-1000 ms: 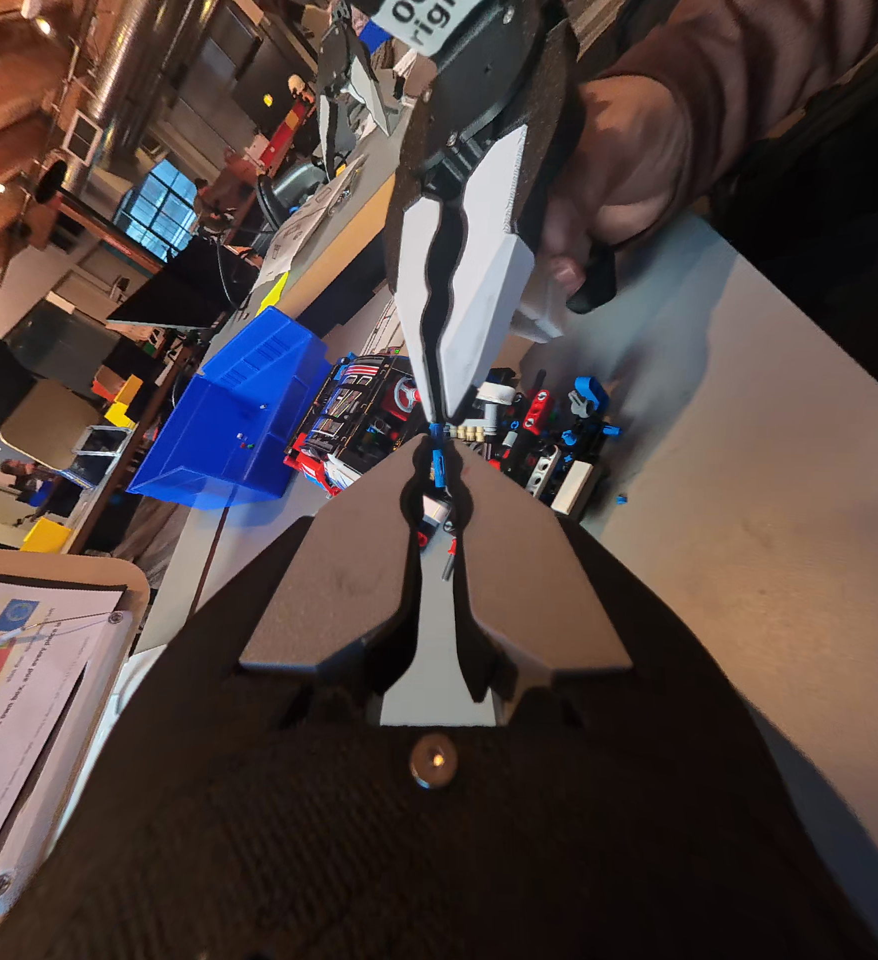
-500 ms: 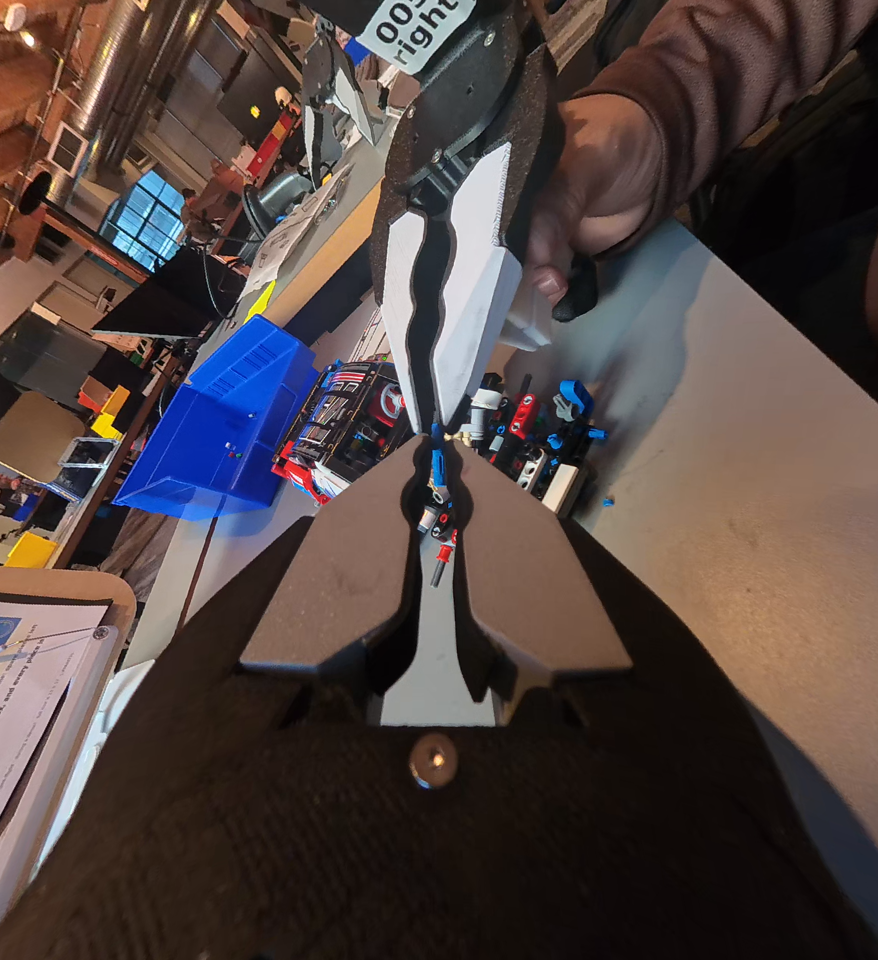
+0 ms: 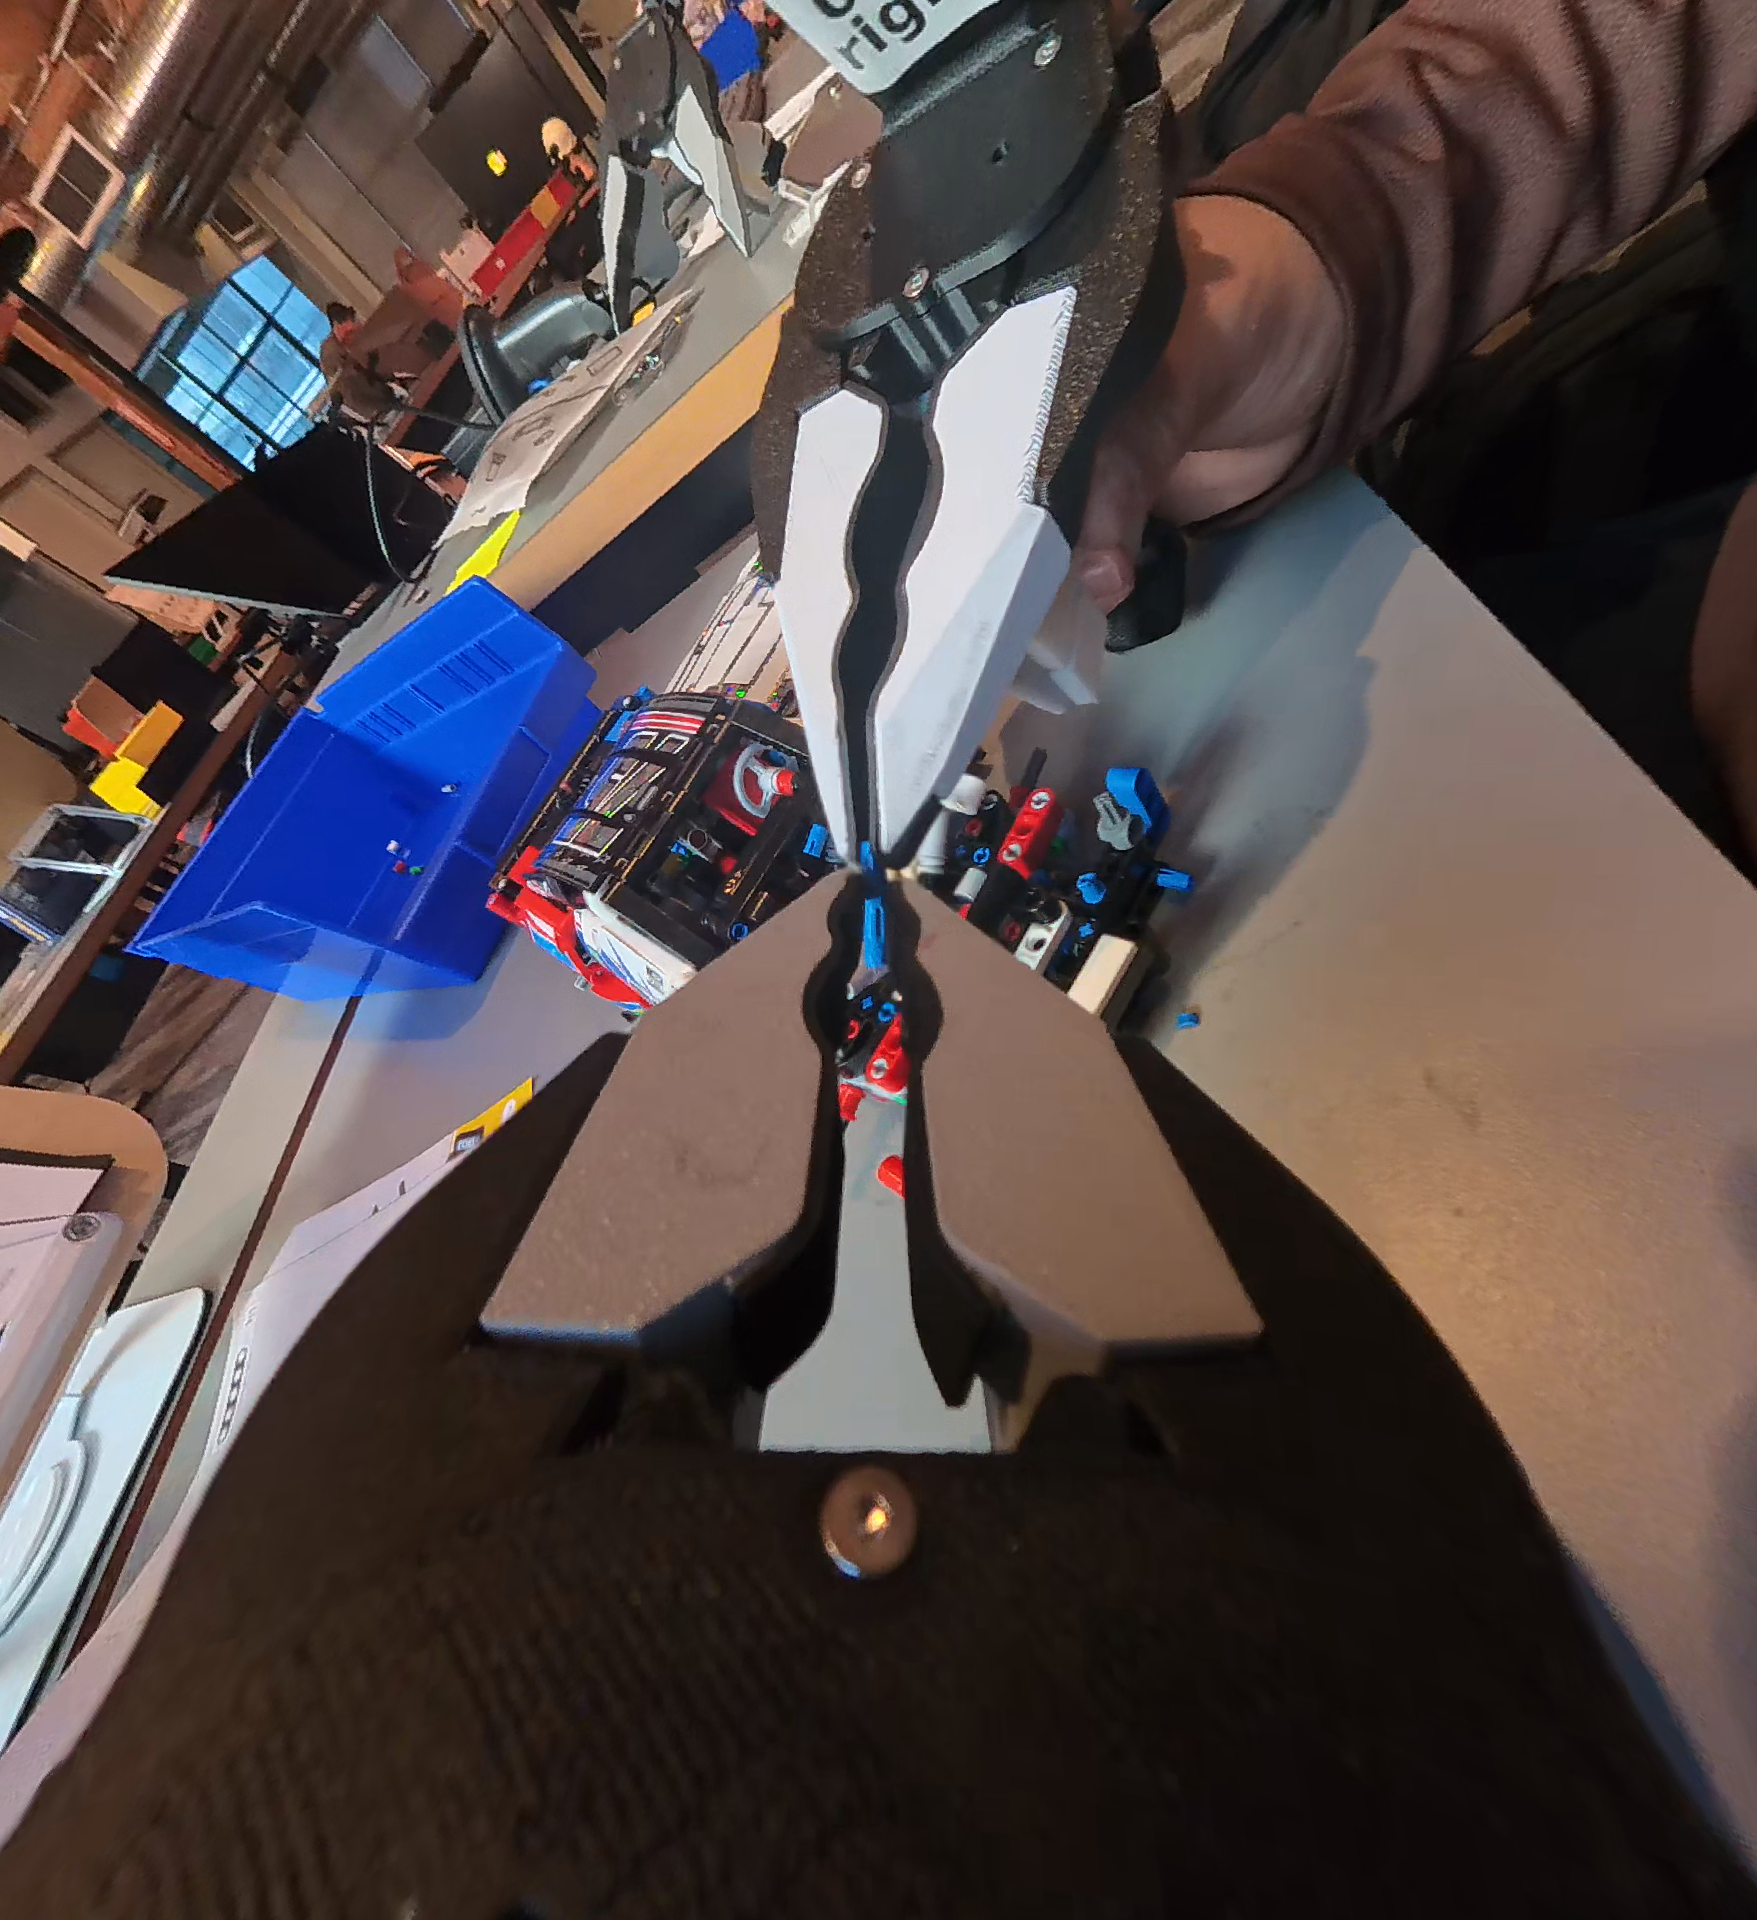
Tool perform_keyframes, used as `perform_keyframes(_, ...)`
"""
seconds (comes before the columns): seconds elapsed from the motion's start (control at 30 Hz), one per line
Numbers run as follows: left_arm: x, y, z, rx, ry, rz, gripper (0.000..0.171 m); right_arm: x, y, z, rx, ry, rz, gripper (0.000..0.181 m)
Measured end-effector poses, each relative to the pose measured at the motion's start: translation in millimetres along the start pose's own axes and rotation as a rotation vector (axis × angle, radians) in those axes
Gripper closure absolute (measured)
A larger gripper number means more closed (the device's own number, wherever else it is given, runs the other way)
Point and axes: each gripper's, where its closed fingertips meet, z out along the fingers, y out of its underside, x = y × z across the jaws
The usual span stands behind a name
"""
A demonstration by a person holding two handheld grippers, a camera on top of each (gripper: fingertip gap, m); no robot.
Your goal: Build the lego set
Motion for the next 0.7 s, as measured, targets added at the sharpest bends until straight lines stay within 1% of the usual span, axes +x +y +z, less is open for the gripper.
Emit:
perform_keyframes(0.07,-1,2,1,-0.006,-0.005,-0.012,0.165,3,-2,-3,0.015,0.007,0.016,0.177)
perform_keyframes(0.13,-2,4,2,-0.014,-0.011,-0.018,0.163,5,-4,-5,0.033,0.001,0.044,0.177)
perform_keyframes(0.37,-5,5,2,-0.022,-0.041,-0.002,0.163,3,-7,-6,0.062,-0.026,0.065,0.177)
perform_keyframes(0.47,-3,5,3,-0.025,-0.041,0.017,0.169,0,-6,-4,0.062,-0.037,0.066,0.177)
perform_keyframes(0.53,-4,5,4,-0.034,-0.052,0.039,0.169,0,-7,-3,0.064,-0.032,0.063,0.177)
perform_keyframes(0.6,-6,6,5,-0.041,-0.054,0.022,0.169,-1,-9,-3,0.072,-0.029,0.067,0.176)
perform_keyframes(0.7,-7,1,5,-0.012,-0.052,-0.024,0.170,-6,-19,-5,0.118,-0.050,0.070,0.175)
